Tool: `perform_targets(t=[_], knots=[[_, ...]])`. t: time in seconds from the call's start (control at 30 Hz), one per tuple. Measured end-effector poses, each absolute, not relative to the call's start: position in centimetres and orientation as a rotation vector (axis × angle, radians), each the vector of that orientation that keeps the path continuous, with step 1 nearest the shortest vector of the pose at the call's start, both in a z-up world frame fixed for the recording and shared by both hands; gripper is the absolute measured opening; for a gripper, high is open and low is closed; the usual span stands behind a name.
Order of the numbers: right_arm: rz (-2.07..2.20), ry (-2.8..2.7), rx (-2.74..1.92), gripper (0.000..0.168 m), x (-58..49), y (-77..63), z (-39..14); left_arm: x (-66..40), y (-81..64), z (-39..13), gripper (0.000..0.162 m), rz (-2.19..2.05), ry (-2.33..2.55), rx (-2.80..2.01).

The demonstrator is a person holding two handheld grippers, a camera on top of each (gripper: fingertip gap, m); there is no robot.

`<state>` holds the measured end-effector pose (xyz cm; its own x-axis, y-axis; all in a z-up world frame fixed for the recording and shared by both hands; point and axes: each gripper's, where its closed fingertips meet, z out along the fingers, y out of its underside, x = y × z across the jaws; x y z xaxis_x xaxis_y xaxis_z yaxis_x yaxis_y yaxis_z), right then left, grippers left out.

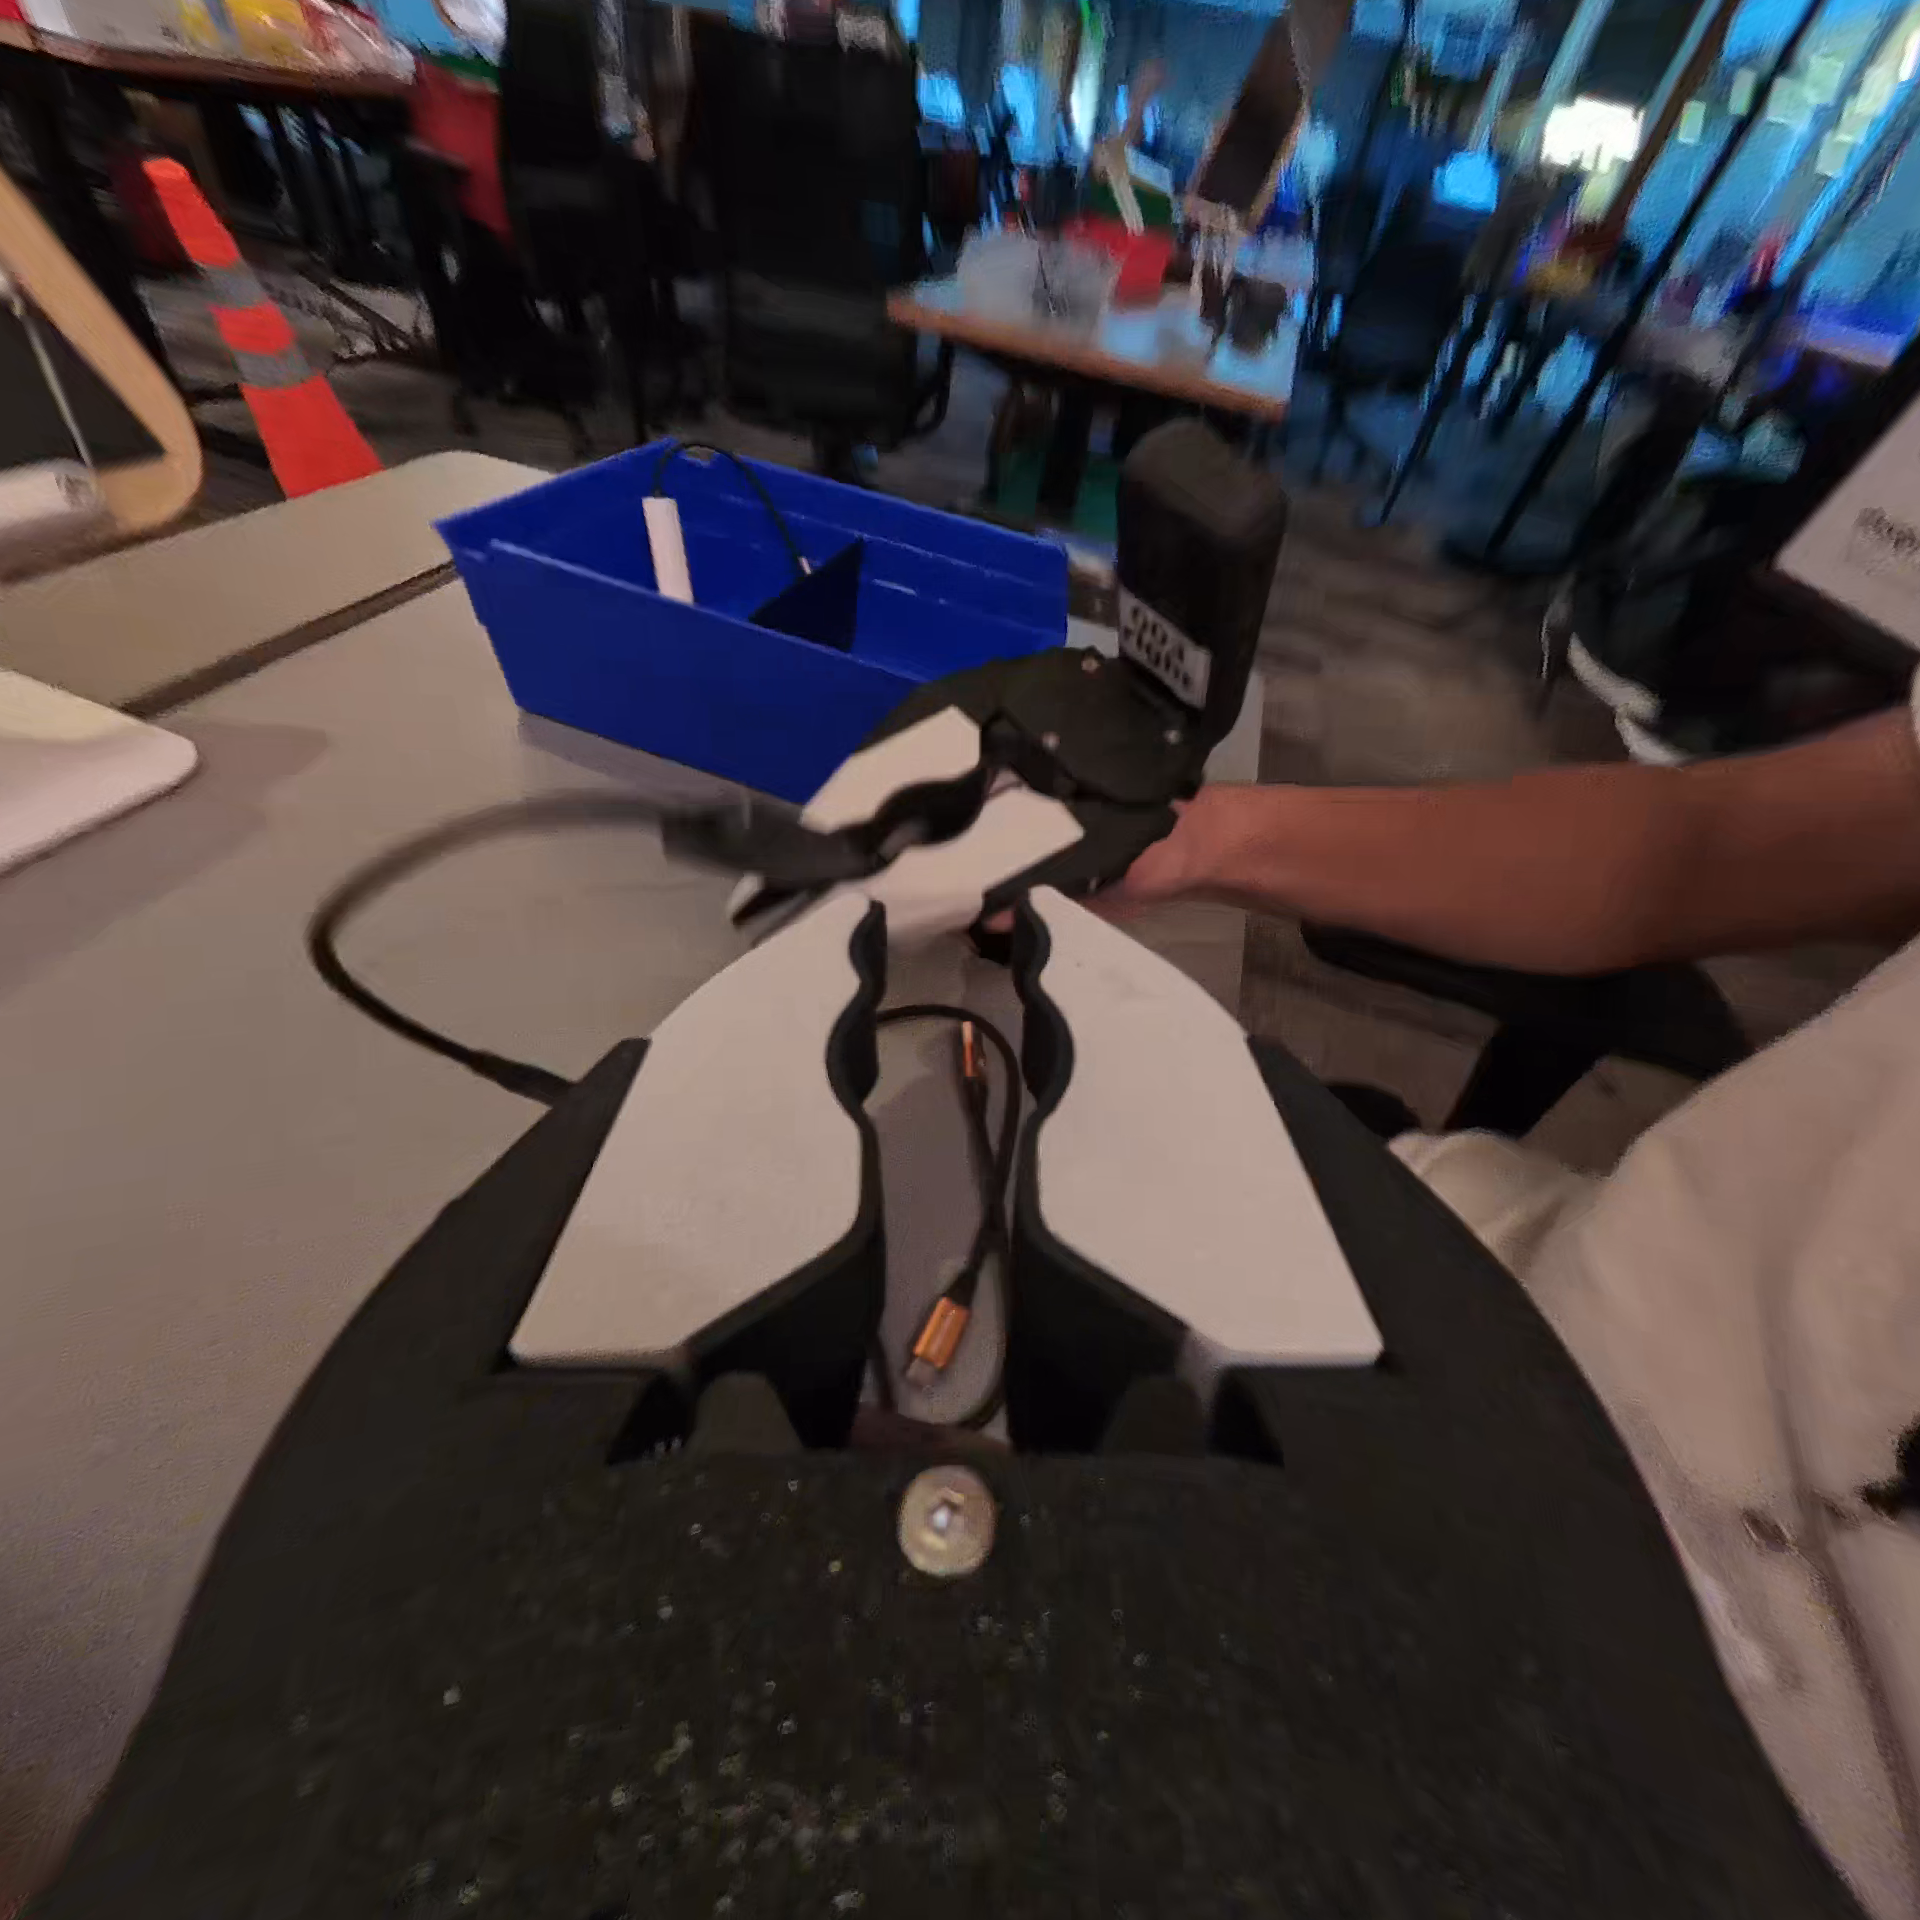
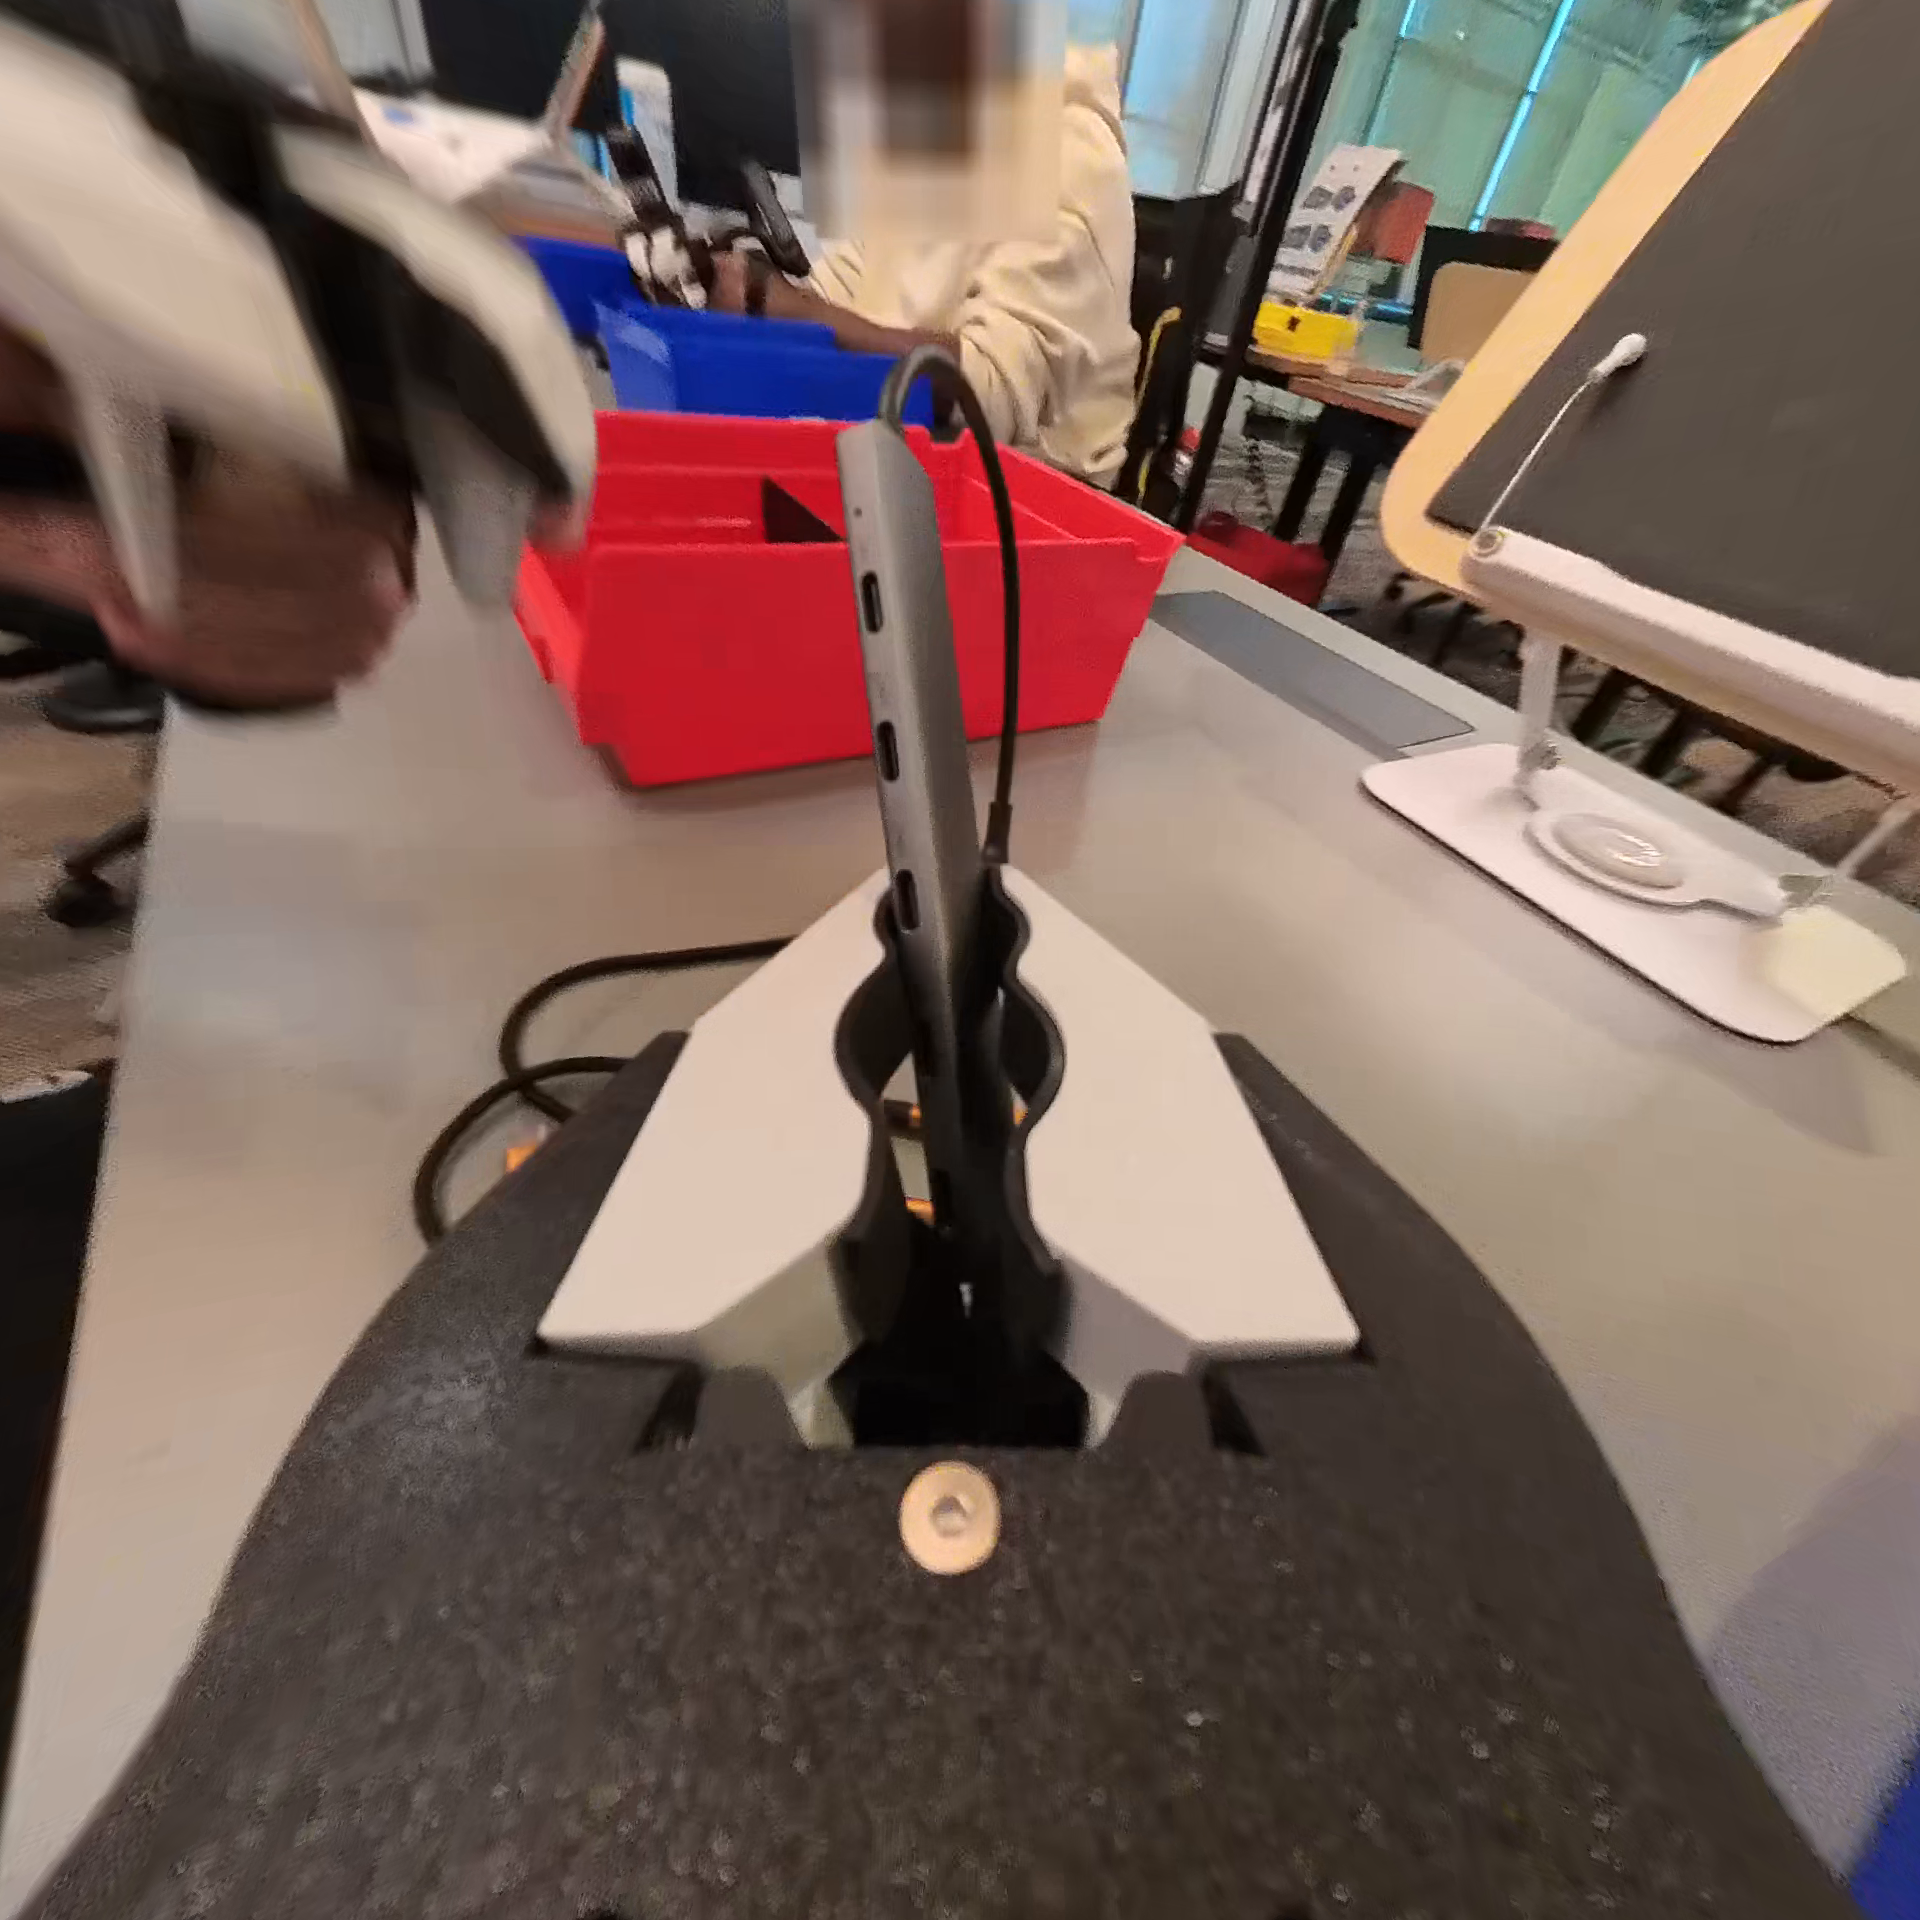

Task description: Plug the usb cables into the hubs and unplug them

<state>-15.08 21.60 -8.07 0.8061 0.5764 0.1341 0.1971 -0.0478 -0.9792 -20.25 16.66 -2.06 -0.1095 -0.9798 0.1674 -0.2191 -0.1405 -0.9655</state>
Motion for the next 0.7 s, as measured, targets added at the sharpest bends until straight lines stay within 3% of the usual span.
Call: perform_targets(t=[0.13, 0.3, 0.43, 0.5, 0.57, 0.7], knots=[[0.581, -0.602, -1.499, 0.007, -17.0, 19.9, -5.5, -19.5, 16.2, -5.1, 0.035, -1.531, 1.141, -1.392], [0.797, -0.758, -1.488, 0.004, -20.9, 16.9, -5.6, -19.2, 16.5, -2.2, 0.041, -1.636, 1.05, -1.227], [0.938, -0.851, -1.481, 0.005, -23.1, 14.8, -5.7, -19.3, 13.7, -2.4, 0.044, -1.6, 1.243, -1.115], [0.977, -0.861, -1.485, 0.005, -23.4, 14.3, -5.7, -19.9, 12.8, -1.5, 0.036, -1.654, 1.246, -1.06], [1.024, -0.882, -1.493, 0.005, -23.8, 13.7, -6.0, -20.2, 12.7, -1.5, 0.011, -1.611, 1.272, -1.031], [1.002, -0.881, -1.502, 0.006, -23.9, 14.0, -6.5, -20.4, 12.9, -2.2, 0.009, -1.602, 1.318, -1.075]])
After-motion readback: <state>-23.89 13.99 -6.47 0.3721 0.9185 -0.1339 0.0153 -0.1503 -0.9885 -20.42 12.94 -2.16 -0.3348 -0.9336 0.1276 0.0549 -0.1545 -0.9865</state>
